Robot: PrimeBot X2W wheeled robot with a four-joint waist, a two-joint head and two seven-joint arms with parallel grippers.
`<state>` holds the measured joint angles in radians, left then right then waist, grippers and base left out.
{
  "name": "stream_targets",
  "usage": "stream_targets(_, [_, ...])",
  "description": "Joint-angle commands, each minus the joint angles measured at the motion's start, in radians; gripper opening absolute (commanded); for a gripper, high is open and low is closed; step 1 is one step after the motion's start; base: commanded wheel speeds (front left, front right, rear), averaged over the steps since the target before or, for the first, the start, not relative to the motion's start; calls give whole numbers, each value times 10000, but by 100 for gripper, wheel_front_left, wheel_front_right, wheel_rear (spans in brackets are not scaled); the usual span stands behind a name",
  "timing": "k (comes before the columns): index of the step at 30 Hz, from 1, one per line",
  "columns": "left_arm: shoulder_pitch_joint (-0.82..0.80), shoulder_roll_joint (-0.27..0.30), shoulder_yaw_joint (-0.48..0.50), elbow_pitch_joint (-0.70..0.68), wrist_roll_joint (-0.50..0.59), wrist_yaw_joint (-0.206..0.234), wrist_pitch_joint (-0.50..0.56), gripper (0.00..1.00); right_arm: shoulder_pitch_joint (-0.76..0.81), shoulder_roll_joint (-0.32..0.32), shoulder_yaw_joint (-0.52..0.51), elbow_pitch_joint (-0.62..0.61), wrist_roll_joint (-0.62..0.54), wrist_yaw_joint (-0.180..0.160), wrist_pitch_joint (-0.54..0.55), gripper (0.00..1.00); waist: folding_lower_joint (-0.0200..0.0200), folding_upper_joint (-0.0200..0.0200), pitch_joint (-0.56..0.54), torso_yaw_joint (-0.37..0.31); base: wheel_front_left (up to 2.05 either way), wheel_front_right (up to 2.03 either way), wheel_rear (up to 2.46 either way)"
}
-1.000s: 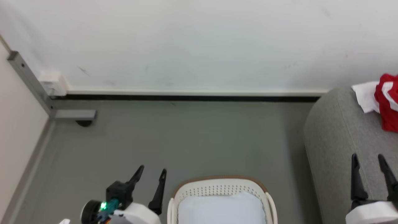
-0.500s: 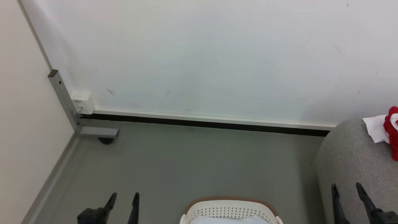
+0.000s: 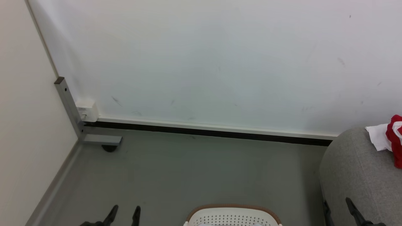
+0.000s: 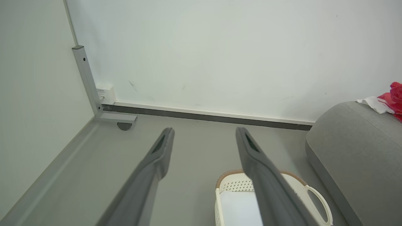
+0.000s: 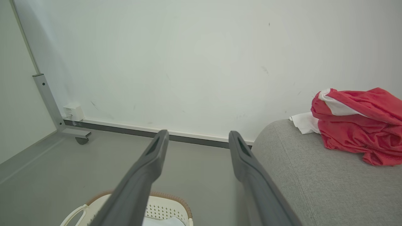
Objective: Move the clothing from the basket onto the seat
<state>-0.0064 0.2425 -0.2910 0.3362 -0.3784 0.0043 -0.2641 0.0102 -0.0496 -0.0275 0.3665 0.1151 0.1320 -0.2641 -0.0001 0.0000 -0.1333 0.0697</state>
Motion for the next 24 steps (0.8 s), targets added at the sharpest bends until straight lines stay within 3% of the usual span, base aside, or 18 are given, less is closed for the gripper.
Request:
stream_targets(1, [136,-40,106,65,235,-195,-2,100,168,-20,46,53,27,-27,2,100,1,0,9,-55,0,0,0])
stream_targets(10, [-43,-444,703,265,864,-845,-2,100,64,-18,150,140,-40,-27,2,100,1,0,58,-181,0,0,0])
stream_targets(24, [-361,-847,1087,594,1301,-1193,-3,100,-119,-18,79,190,-50,-27,2,100,1,0,137,-200,0,0,0])
